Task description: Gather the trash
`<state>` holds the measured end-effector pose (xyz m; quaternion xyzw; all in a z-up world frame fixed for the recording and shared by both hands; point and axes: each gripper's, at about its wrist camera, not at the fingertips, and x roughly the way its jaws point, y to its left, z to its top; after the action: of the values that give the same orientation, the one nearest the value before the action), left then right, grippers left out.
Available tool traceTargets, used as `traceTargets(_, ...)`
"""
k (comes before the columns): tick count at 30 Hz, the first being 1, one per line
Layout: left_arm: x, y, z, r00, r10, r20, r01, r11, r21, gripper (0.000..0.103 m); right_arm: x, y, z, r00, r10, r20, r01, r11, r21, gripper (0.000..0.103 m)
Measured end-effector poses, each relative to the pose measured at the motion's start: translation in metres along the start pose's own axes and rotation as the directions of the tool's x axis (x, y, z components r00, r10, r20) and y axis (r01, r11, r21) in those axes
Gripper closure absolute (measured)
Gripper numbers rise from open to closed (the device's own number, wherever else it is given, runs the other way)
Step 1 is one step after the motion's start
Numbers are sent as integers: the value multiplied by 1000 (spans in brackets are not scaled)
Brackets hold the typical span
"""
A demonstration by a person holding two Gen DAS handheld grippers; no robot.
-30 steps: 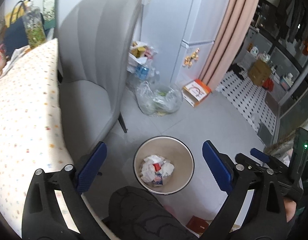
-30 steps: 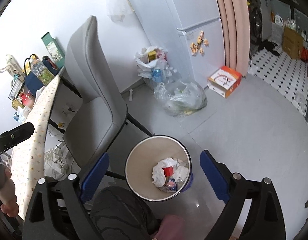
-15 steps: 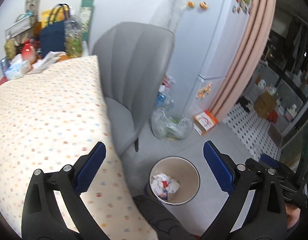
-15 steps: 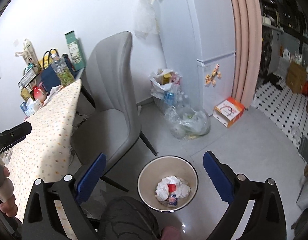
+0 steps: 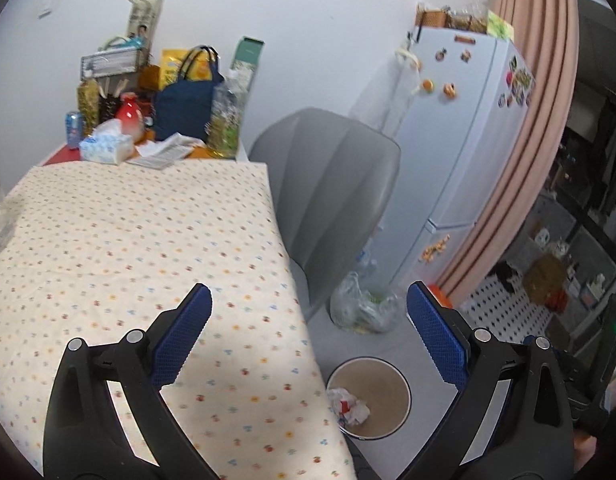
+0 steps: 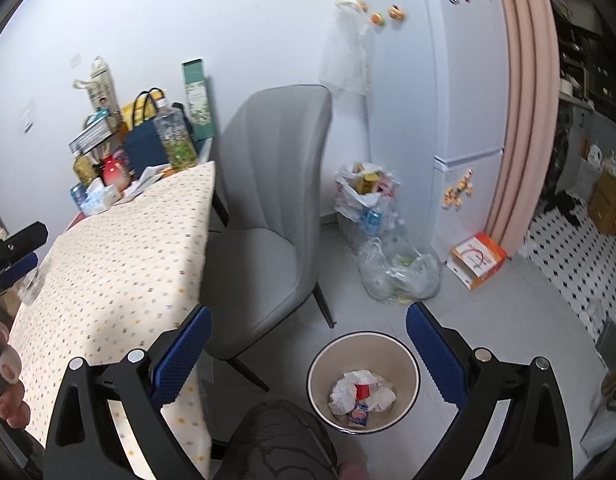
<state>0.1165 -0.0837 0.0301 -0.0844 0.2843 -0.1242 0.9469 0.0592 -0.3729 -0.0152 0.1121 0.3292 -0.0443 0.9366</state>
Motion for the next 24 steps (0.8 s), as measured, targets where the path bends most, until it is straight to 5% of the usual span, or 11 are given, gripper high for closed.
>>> traceTargets(24, -116, 52, -6, 983, 123, 138, -119, 992, -38, 6, -75, 93, 3, 986, 140, 93, -124, 980, -156, 8)
